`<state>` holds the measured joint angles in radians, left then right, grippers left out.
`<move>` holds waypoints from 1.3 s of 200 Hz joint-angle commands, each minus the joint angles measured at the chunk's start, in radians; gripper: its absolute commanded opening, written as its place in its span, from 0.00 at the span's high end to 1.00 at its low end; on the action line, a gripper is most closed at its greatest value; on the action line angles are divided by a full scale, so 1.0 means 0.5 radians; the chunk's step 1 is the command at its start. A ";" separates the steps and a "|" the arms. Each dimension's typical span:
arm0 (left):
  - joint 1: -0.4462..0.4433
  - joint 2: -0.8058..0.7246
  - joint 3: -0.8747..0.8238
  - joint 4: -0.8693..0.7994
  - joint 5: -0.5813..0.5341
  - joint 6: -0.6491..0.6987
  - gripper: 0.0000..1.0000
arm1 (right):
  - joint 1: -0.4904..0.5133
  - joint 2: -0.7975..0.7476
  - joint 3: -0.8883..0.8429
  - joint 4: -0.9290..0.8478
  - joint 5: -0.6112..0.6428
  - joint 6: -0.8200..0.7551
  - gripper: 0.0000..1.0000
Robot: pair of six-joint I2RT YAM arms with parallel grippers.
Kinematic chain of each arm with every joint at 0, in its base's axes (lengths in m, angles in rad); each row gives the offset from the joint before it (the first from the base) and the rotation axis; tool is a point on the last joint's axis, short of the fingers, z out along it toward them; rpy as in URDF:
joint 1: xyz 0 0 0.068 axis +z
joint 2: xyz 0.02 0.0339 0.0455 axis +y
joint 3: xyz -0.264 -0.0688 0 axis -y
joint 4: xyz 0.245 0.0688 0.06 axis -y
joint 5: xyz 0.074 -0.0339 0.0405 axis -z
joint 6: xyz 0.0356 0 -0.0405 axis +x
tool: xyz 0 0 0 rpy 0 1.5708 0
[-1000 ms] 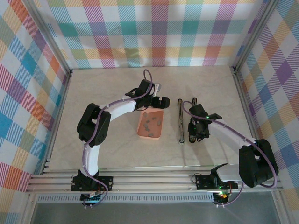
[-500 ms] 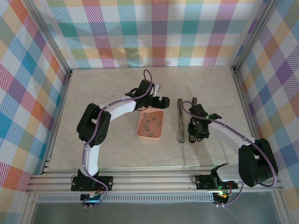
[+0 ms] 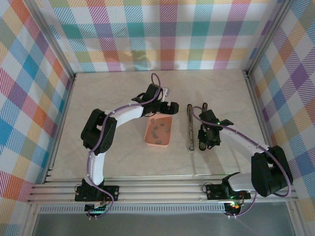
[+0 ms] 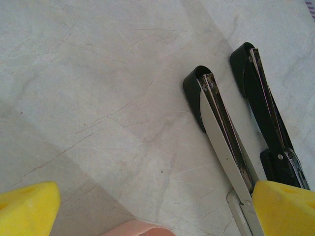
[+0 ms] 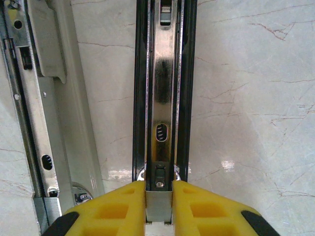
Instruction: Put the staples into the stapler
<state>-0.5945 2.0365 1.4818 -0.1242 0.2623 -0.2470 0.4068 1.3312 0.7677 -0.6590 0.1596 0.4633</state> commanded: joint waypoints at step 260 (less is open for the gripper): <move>-0.029 0.021 -0.015 0.057 0.029 -0.023 0.00 | -0.004 0.041 -0.008 -0.041 -0.032 0.027 0.75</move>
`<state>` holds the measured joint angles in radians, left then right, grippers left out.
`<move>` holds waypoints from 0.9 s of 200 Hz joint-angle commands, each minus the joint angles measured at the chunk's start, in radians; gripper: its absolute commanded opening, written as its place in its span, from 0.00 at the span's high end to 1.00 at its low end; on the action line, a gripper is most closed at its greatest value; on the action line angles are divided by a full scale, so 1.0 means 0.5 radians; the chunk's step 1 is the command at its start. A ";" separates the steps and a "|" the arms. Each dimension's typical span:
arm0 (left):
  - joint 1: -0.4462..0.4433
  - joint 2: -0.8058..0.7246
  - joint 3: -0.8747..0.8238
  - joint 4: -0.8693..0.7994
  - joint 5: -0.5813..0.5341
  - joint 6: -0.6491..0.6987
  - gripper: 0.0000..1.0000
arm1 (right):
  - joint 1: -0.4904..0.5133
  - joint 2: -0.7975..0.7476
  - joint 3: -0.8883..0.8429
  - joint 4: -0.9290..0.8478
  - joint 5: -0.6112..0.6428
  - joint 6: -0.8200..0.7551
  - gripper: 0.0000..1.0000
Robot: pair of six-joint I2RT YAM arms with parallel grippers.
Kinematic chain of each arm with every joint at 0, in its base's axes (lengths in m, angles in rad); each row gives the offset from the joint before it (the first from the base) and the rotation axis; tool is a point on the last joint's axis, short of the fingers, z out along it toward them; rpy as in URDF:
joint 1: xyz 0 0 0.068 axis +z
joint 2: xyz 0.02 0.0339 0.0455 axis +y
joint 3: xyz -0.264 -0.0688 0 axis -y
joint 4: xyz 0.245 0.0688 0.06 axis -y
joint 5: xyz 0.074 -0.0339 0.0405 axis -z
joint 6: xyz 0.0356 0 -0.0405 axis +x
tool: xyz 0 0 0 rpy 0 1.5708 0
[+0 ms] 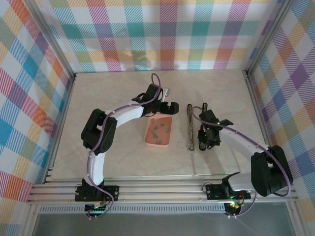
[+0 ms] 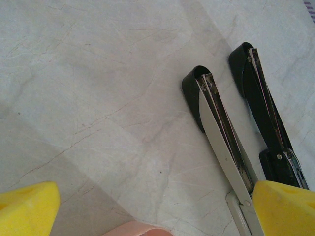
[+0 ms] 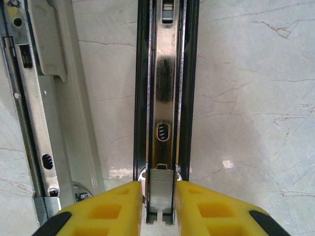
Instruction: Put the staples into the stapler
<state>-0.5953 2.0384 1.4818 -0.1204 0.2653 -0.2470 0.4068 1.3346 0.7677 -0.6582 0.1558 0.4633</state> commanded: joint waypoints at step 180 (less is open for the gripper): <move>-0.027 0.034 0.049 -0.015 0.000 0.023 0.00 | -0.005 0.044 0.007 -0.028 -0.017 0.021 0.76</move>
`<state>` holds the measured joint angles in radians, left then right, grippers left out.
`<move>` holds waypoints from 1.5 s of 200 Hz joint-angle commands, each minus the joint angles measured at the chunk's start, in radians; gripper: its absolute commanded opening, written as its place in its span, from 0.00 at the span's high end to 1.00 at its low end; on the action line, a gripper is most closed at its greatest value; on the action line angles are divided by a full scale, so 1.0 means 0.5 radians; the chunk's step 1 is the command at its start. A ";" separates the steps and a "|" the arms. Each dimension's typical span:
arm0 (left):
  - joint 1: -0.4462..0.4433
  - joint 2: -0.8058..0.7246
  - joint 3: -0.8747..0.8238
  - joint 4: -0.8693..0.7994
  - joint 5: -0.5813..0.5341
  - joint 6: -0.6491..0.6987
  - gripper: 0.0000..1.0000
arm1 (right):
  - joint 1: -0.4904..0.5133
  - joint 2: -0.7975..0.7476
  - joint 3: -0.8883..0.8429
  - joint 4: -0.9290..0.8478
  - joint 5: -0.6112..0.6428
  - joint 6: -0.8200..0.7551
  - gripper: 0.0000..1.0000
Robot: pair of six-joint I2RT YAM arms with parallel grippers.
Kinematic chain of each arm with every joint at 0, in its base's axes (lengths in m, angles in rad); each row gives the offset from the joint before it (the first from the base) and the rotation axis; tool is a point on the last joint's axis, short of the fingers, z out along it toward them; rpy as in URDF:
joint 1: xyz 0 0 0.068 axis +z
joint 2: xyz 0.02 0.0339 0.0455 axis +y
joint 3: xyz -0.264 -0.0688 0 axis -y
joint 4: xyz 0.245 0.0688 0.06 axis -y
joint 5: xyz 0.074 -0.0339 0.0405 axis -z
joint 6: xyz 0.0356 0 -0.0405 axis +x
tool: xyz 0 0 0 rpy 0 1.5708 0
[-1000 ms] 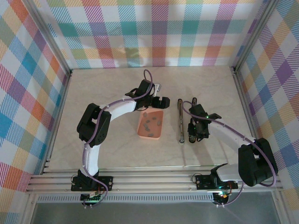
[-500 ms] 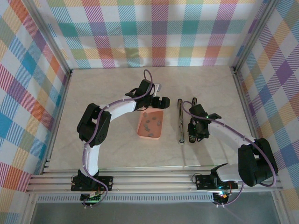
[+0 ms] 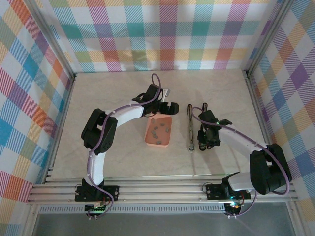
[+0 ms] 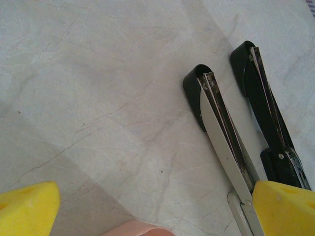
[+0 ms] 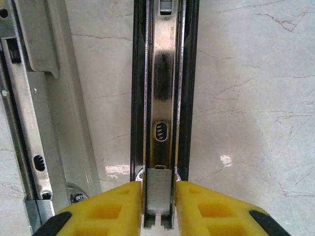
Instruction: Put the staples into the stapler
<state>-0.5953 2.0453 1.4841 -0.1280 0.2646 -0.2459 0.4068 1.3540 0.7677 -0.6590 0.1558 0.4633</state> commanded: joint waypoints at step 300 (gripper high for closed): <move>-0.004 0.647 1.135 -0.487 0.078 0.101 0.00 | -0.347 1.069 1.156 0.052 0.108 -0.394 0.65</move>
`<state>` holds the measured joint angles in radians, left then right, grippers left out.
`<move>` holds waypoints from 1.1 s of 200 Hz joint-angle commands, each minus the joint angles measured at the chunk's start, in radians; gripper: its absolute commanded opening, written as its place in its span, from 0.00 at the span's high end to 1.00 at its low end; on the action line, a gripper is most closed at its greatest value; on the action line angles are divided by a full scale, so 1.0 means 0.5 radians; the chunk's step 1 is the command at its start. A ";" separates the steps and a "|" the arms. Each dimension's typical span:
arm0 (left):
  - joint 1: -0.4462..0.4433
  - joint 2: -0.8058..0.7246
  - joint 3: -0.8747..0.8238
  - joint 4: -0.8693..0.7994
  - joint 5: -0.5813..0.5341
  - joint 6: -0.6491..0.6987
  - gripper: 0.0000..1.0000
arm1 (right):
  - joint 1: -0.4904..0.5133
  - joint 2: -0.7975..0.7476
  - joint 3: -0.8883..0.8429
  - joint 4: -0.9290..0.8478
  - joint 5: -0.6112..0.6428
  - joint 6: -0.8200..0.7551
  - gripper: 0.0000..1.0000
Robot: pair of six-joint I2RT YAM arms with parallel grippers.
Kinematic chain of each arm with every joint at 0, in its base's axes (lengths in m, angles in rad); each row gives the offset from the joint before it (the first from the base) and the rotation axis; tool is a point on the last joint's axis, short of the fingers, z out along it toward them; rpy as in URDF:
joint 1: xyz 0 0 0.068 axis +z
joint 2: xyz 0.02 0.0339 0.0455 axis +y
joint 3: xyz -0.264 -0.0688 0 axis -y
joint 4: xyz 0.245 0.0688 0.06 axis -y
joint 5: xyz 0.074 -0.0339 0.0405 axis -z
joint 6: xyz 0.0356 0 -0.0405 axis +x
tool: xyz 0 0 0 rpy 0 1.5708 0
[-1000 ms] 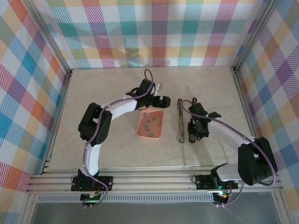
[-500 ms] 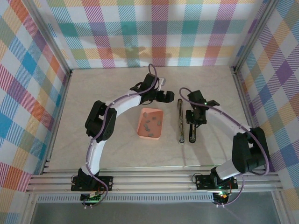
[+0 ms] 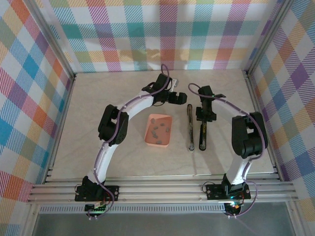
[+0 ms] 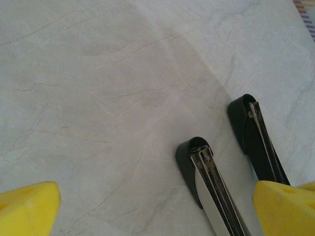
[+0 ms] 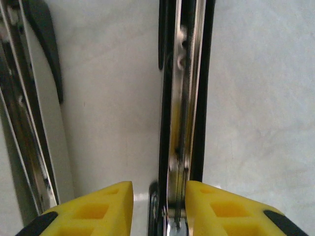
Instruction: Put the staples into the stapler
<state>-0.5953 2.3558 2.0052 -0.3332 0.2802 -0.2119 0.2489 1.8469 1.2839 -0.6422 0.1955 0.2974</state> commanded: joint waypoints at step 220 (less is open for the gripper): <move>0.024 0.113 0.296 -0.151 0.072 0.047 0.00 | -0.167 0.224 0.350 0.093 0.091 -0.025 0.56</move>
<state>-0.5903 2.4187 2.1231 -0.3920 0.2981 -0.2081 0.1825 2.0121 1.4799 -0.5991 0.2287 0.2562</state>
